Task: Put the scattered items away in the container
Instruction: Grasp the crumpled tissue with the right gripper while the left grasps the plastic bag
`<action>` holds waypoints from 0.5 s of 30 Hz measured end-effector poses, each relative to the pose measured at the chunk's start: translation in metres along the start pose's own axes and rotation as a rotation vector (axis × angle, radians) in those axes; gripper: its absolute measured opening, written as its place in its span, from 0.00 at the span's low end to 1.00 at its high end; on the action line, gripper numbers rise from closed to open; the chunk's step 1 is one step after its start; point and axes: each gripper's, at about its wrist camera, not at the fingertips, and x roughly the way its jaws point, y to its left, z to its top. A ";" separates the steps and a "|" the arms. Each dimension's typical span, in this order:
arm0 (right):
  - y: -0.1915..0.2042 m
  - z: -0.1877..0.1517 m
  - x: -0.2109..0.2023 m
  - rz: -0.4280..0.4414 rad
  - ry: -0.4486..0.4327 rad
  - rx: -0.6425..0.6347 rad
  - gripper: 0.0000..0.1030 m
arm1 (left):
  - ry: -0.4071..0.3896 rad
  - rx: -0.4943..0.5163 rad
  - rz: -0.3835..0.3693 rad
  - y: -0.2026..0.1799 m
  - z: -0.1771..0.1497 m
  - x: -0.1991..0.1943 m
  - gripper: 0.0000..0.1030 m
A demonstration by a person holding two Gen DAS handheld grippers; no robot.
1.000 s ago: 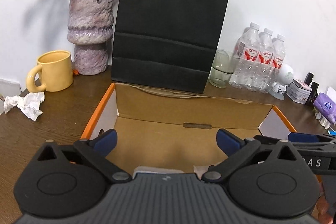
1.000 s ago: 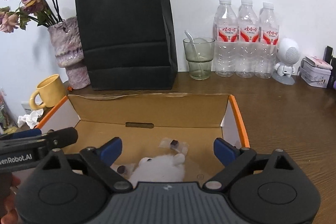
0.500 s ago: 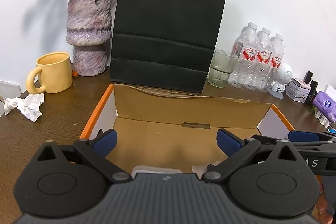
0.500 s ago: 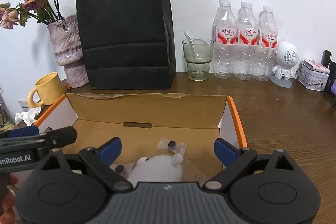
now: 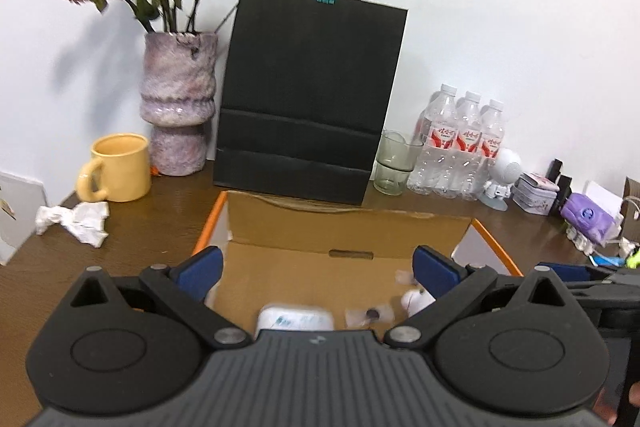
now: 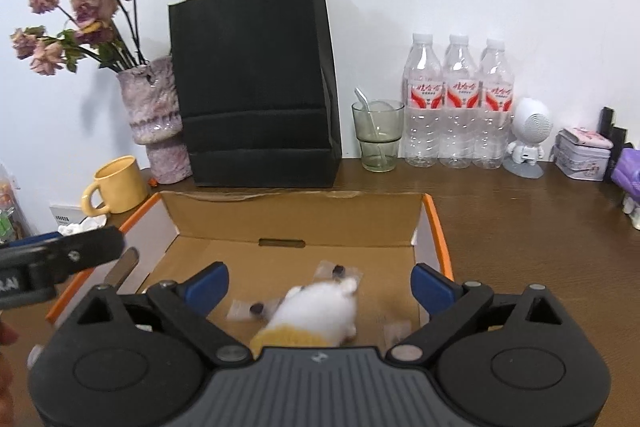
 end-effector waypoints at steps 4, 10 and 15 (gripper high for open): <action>0.003 -0.020 -0.030 -0.015 0.005 -0.006 0.95 | 0.002 0.027 0.022 0.016 -0.017 -0.033 1.00; 0.011 -0.059 -0.066 -0.041 0.037 -0.005 0.95 | 0.051 0.034 0.038 0.045 -0.045 -0.062 1.00; 0.023 -0.093 -0.079 -0.064 0.093 0.011 0.95 | 0.110 0.045 0.054 0.065 -0.065 -0.061 1.00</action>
